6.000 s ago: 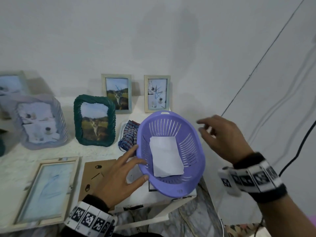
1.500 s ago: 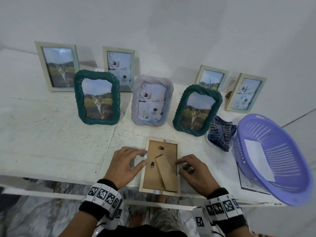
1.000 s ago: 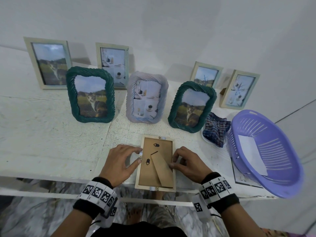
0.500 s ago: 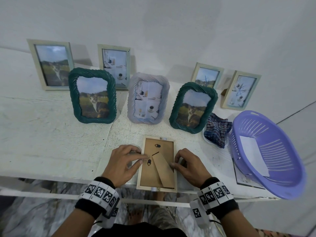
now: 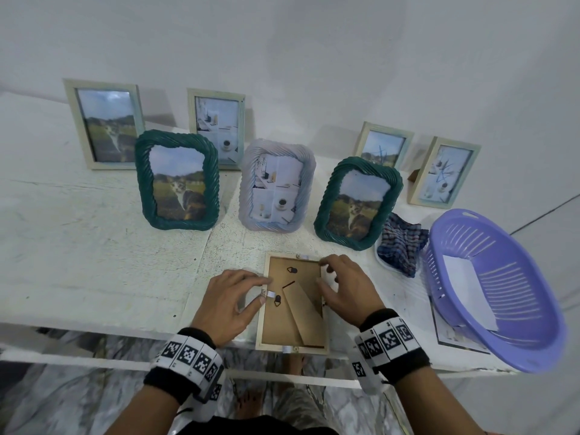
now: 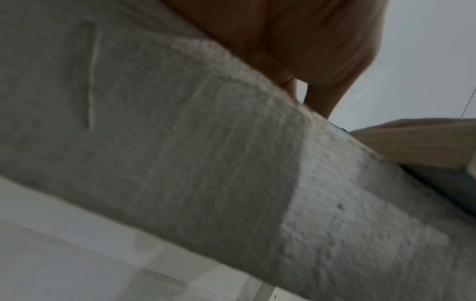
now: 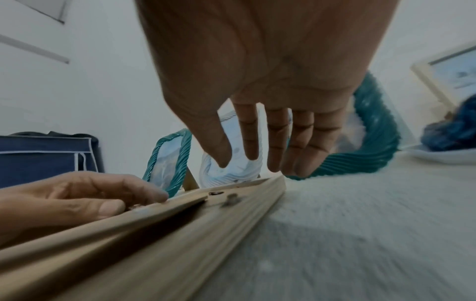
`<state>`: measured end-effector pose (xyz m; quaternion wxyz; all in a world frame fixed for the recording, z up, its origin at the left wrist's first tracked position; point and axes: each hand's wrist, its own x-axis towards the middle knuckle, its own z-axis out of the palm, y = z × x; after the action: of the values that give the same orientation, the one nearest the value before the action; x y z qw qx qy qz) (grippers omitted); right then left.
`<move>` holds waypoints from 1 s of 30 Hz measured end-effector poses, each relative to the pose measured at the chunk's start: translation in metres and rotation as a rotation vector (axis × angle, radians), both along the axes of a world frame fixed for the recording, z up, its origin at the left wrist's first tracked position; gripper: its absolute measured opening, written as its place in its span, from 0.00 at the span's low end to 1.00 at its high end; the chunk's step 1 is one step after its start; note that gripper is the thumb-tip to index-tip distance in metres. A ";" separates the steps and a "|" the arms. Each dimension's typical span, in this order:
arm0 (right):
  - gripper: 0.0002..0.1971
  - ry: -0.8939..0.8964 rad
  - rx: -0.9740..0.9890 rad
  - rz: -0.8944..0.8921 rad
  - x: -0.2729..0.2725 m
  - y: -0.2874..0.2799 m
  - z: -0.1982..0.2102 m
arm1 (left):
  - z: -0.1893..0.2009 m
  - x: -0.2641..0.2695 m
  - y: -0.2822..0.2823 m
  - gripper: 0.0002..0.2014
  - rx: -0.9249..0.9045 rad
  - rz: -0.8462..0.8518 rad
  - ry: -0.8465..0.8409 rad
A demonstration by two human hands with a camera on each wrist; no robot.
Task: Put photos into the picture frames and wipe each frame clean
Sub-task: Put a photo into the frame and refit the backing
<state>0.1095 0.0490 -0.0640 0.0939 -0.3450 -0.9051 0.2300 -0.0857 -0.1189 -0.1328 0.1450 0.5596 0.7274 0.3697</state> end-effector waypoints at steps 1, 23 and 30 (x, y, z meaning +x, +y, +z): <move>0.18 -0.018 0.015 0.009 -0.007 0.002 0.001 | 0.000 0.000 0.000 0.17 0.001 0.003 -0.001; 0.33 -0.297 -0.054 0.128 -0.018 -0.007 0.006 | -0.001 0.000 0.003 0.17 0.016 0.022 0.019; 0.37 -0.140 -0.169 0.099 0.009 -0.030 0.002 | 0.001 0.000 0.003 0.18 0.005 0.018 0.023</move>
<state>0.1185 0.0193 -0.0624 -0.0104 -0.3218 -0.9028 0.2851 -0.0852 -0.1158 -0.1315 0.1318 0.5575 0.7332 0.3664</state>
